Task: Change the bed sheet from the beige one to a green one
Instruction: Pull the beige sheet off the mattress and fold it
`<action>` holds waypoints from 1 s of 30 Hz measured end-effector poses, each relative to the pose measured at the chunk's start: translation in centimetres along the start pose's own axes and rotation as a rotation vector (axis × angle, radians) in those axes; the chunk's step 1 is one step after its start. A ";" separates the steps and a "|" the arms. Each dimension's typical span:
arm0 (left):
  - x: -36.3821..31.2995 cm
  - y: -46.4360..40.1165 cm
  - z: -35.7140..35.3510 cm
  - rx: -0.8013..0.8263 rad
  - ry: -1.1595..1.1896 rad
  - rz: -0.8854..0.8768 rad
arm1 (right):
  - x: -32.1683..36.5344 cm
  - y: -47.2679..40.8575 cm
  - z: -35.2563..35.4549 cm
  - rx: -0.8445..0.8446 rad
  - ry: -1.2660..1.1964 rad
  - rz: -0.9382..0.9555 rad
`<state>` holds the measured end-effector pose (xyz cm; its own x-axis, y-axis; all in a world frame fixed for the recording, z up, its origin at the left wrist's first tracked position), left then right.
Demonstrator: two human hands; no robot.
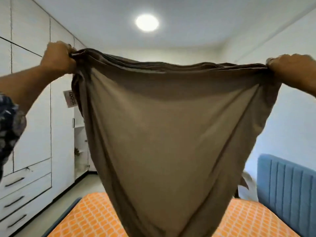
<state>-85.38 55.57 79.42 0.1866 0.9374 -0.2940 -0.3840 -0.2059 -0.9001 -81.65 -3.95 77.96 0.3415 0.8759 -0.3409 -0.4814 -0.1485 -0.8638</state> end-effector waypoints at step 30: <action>1.8 8.1 -14.9 0.373 0.218 0.455 | 7.4 6.3 -12.6 0.611 -1.110 -0.547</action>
<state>-74.69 51.44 66.84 0.0957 0.6919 -0.7157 -0.7510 -0.4217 -0.5081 -72.06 -4.21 65.33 -0.0775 0.7027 0.7073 -0.8687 0.3005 -0.3938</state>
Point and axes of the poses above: each hand's wrist, its own y-axis away from the middle knuckle, its own z-axis out of the back of the hand, x = y × z, the point moved 1 cm from there along -y, towards the middle knuckle, and after that the axes turned 1 degree about -z, right-handed, at the moved point
